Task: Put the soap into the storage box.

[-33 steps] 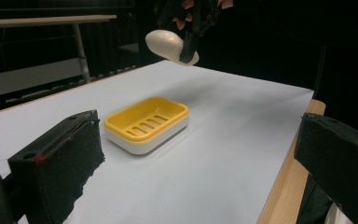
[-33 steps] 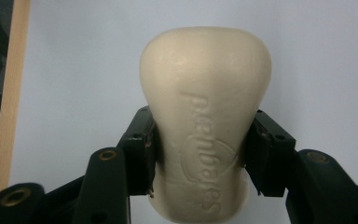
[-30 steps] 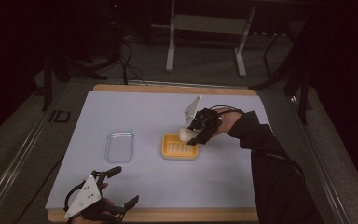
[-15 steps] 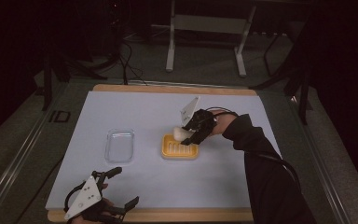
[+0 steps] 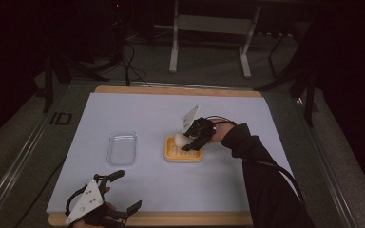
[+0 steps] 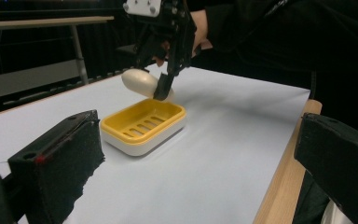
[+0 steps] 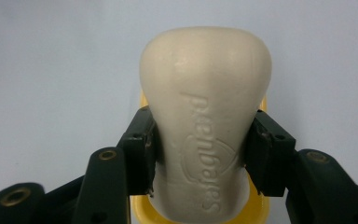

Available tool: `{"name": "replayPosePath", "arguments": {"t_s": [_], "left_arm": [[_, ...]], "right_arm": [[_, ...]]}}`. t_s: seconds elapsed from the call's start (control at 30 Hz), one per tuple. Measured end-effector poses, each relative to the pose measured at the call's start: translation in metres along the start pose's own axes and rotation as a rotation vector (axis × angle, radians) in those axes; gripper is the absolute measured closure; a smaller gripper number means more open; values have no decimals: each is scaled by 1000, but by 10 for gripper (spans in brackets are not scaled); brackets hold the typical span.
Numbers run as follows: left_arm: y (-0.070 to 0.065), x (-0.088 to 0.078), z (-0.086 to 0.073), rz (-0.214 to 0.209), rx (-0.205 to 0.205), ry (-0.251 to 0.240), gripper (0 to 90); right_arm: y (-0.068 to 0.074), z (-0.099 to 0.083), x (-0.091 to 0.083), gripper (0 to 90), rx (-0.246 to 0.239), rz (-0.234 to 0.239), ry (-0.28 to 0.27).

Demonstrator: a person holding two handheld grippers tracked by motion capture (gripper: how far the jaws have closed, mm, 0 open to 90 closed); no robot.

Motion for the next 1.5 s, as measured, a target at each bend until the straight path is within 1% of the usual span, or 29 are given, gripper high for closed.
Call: {"name": "replayPosePath", "arguments": {"t_s": [0.07, 0.23, 0.3, 0.43, 0.6, 0.73, 0.93, 1.03, 1.13, 1.2, 1.33, 1.5], "left_arm": [[0, 0, 0, -1, -2, 0, 11], [0, 0, 0, 0, 2, 2, 12], [0, 0, 0, 1, 1, 3, 11], [0, 0, 0, 0, 1, 3, 11], [0, 0, 0, -2, 0, 4, 12], [0, 0, -1, -3, 0, 4, 12], [0, 0, -1, -3, 0, 4, 12], [0, 0, -1, -4, 1, 6, 12], [0, 0, -1, -5, 3, 9, 12], [0, 0, -1, -6, 3, 8, 11], [-1, 1, -1, -9, 3, 11, 12], [-1, 1, -2, -9, 4, 12, 12]], "right_arm": [[-1, -3, 4, 497, 5, -7, -2], [-2, -11, 15, 497, 13, 5, 14], [-2, -13, 17, 497, 12, 5, 14], [-4, -16, 23, 496, 26, 1, 18], [-5, -21, 33, 496, 34, 2, 50], [-5, -22, 40, 496, 45, 12, 54], [-7, -23, 43, 495, 49, 16, 52], [-6, -24, 46, 495, 53, 22, 64], [-4, -24, 48, 493, 54, 35, 64], [-3, -24, 49, 490, 46, 36, 76], [-5, -25, 50, 488, 62, 39, 79], [-6, -24, 51, 473, 64, 41, 98]]}}
Point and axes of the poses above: each handheld gripper's, and its own axes: x roughly forward along the jaws, z roughly out of its top, y roughly to its left, the point moved 9 cm from there along x, roughly forward along the jaws, and after that the axes turned 3 degrees about -x, right-handed, at the moved point
